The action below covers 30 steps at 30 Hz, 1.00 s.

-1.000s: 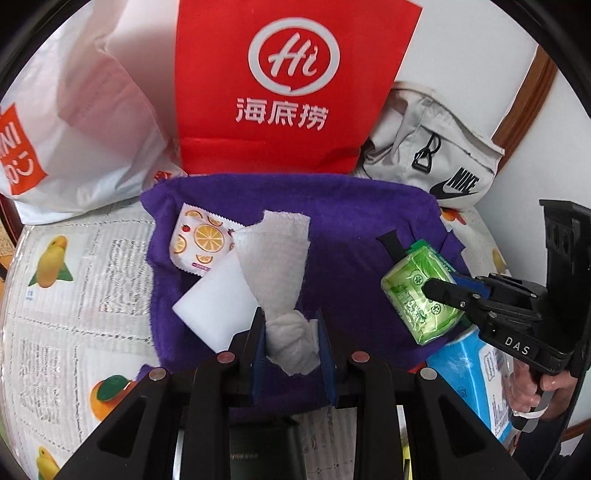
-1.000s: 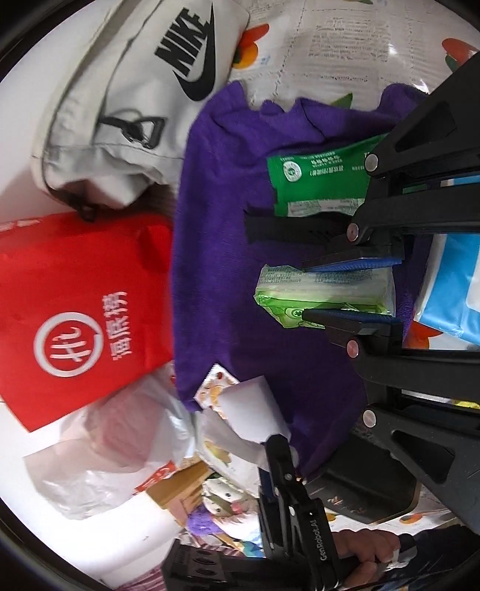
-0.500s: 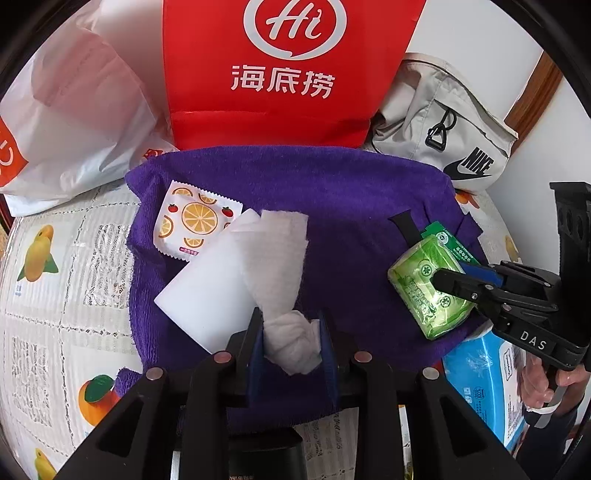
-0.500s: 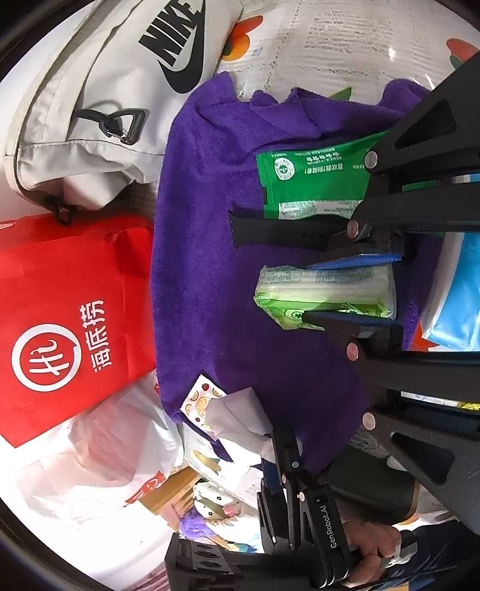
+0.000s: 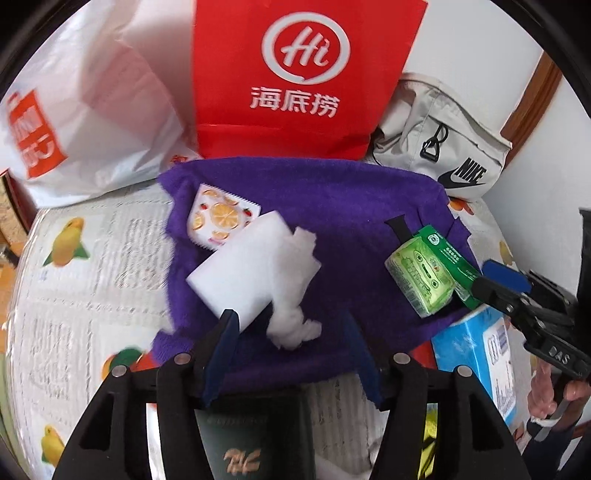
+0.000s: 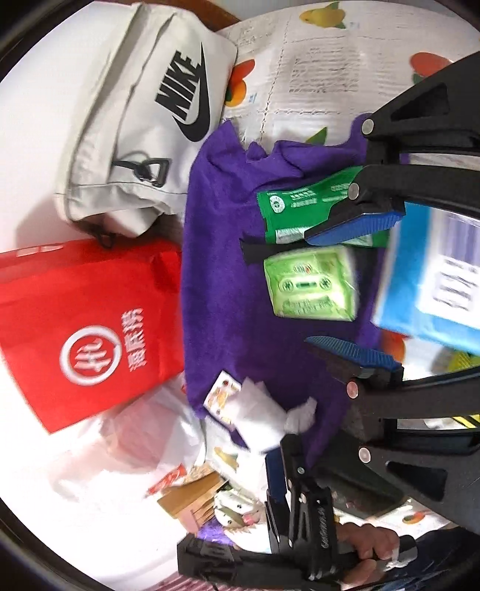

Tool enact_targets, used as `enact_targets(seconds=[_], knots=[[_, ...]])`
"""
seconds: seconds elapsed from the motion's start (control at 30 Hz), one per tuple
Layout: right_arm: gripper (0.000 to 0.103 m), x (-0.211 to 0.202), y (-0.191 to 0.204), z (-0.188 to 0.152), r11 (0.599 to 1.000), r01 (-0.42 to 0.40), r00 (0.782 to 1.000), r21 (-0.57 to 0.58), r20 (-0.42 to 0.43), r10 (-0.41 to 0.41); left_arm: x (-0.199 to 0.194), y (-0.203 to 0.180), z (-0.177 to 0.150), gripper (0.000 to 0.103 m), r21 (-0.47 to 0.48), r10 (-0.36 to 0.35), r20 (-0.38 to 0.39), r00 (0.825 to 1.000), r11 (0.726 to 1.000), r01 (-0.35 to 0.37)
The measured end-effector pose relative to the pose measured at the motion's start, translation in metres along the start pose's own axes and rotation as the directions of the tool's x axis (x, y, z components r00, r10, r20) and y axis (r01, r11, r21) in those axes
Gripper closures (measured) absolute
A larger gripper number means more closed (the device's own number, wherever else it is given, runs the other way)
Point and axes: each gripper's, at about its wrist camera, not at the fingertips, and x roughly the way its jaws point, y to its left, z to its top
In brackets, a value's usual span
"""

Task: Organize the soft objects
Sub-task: 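Release the white tissue onto the towel while right tool releases green packet there, then grasp the black strap with left tool while right tool grasps yellow pouch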

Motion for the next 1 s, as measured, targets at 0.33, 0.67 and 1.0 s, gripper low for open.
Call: enact_targets(seconds=[0.33, 0.67, 1.0], knots=[[0.051, -0.041, 0.04, -0.052, 0.998, -0.06, 0.998, 0.022, 0.006, 0.06, -0.061, 0.026, -0.045, 0.04, -0.066, 0.01, 0.061, 0.998, 0.998, -0.006], [0.051, -0.071, 0.081, -0.107, 0.999, -0.034, 0.999, -0.026, -0.009, 0.033, -0.093, 0.033, -0.089, 0.04, -0.095, -0.004, 0.074, 0.997, 0.995, 0.011], [0.046, -0.059, 0.12, -0.161, 0.986, -0.004, 1.0, -0.169, -0.013, 0.002, -0.089, 0.029, -0.135, 0.04, -0.082, -0.033, 0.036, 0.999, 0.996, 0.036]])
